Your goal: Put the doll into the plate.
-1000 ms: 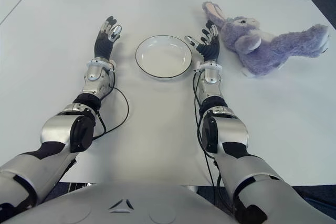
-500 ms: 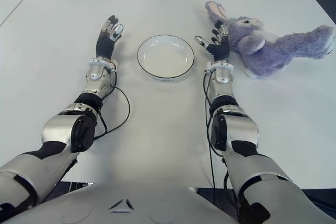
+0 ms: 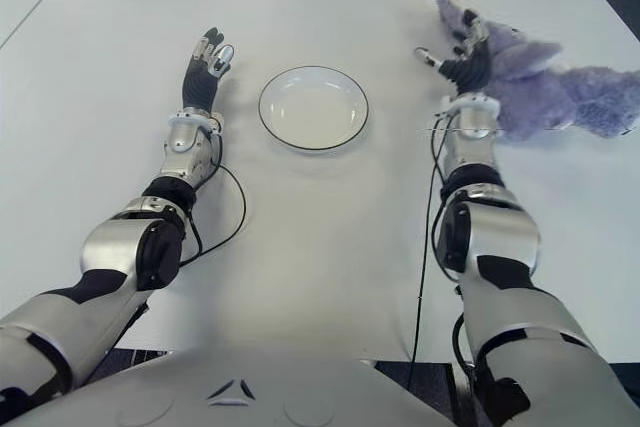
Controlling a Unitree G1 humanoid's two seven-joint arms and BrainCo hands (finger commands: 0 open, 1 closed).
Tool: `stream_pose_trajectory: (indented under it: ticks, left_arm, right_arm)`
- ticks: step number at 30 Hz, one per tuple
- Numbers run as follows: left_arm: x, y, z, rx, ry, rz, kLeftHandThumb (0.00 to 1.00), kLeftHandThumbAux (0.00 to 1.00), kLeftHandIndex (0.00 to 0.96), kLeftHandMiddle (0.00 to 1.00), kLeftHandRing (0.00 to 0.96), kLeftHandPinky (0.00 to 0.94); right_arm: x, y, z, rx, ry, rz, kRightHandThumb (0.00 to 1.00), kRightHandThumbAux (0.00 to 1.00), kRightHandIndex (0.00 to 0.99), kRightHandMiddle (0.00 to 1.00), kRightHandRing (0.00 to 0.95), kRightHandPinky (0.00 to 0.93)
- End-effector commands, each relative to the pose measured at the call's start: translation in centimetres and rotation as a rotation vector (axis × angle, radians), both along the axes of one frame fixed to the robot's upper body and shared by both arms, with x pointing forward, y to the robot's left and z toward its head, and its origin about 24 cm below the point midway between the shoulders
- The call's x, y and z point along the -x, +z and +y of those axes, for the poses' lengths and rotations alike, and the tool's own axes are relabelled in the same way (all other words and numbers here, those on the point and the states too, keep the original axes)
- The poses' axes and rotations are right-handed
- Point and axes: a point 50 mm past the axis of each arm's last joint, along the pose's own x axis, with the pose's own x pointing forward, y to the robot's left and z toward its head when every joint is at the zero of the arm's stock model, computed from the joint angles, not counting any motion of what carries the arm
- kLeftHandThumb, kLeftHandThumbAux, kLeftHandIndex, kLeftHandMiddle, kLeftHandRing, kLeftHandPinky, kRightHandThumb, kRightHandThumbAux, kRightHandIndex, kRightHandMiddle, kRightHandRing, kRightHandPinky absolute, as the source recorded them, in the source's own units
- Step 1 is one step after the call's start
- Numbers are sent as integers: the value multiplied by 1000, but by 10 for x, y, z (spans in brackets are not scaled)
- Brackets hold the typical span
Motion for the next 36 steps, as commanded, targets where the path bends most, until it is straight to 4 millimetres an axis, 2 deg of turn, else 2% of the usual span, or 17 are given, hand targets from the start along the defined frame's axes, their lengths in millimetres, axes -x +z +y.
stream_pose_trajectory:
  ticks: [1, 14, 22, 36]
  left_arm:
    - [89, -130, -20, 95, 5, 596, 0, 487, 0, 0, 0, 0]
    - [88, -129, -23, 74, 2, 608, 0, 500, 0, 0, 0, 0]
    - [87, -129, -25, 75, 3, 612, 0, 503, 0, 0, 0, 0]
    - [87, -129, -27, 73, -7, 612, 0, 517, 0, 0, 0, 0]
  right_arm:
    - [-3, 22, -13, 14, -23, -16, 60, 892, 80, 76, 76, 83]
    - [0, 40, -24, 62, -22, -72, 31, 908, 71, 77, 70, 84]
    - [3, 47, -35, 103, -36, -58, 4, 917, 63, 56, 48, 45]
    - [4, 46, -43, 113, -69, -3, 14, 907, 63, 44, 38, 48]
